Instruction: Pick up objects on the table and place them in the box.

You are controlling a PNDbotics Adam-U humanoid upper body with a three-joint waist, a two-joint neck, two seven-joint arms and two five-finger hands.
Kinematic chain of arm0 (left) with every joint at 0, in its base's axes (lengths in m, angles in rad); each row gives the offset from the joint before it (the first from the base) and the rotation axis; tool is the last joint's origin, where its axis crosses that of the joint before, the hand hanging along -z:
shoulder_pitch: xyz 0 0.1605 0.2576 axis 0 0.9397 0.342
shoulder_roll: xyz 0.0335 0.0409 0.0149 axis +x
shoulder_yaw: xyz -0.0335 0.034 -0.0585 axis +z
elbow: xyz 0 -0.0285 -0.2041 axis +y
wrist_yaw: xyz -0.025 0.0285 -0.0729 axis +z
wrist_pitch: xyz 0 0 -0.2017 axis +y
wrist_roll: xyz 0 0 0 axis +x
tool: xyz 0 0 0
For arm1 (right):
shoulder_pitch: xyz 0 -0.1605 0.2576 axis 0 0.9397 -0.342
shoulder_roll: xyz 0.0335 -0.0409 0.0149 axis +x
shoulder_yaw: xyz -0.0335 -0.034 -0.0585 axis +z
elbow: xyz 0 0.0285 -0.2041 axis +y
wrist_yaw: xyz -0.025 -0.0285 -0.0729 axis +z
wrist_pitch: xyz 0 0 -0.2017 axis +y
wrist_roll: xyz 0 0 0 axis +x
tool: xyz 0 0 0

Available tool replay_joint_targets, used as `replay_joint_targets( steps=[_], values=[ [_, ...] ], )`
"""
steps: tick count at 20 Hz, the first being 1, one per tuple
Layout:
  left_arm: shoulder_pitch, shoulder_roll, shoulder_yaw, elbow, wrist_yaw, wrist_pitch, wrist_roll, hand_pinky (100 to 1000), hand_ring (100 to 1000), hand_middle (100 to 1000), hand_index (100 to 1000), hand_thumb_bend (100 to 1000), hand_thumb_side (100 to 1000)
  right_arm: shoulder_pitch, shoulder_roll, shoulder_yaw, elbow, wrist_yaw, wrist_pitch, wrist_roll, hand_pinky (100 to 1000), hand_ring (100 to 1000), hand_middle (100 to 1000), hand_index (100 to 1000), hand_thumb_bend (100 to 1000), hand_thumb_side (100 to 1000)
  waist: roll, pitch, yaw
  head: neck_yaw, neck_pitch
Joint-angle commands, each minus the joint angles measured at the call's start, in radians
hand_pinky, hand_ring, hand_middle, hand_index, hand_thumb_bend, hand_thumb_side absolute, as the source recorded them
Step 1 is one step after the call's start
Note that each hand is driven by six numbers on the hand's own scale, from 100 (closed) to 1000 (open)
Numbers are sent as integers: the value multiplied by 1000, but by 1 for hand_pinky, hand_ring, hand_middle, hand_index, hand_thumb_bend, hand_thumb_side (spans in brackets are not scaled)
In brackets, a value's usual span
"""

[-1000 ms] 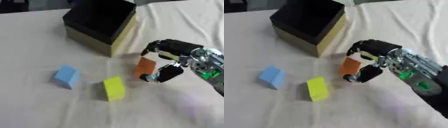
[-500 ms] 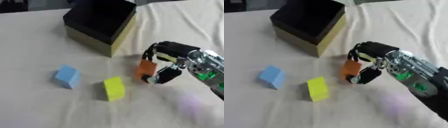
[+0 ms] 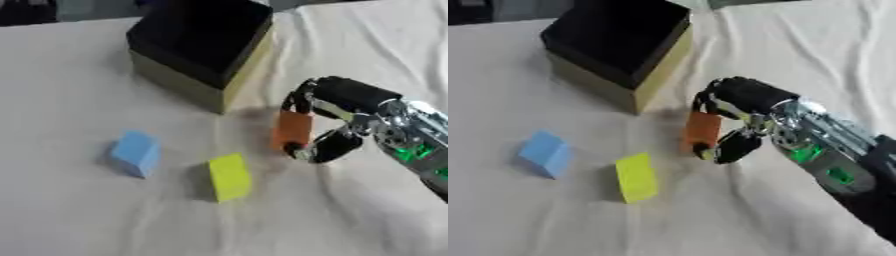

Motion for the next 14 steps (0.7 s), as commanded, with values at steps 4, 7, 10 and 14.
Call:
replay_joint_targets(
  steps=[4,7,10,14],
  values=[
    [-6,32,6,-14,2,-6,0,704,748,768,895,423,1000,-62,-55,-85,-116,-87,50,-1,775,640,485,647,136,316,-6,-26,1,-1,-5],
    [-8,35,6,-14,2,-8,1,704,748,768,894,423,1000,-109,-56,-111,-121,-131,56,0,784,643,487,650,111,317,-8,-27,3,-4,-5],
    [-16,38,3,-14,3,-13,0,704,748,768,894,421,1000,-175,-39,-127,-95,-174,72,19,802,644,486,651,100,311,-10,-27,8,-14,-7],
    [-24,42,-2,-14,4,-18,-5,704,747,768,893,417,1000,-292,16,-125,26,-177,68,20,807,643,485,650,100,310,-14,-24,19,-32,-10]
  ],
)
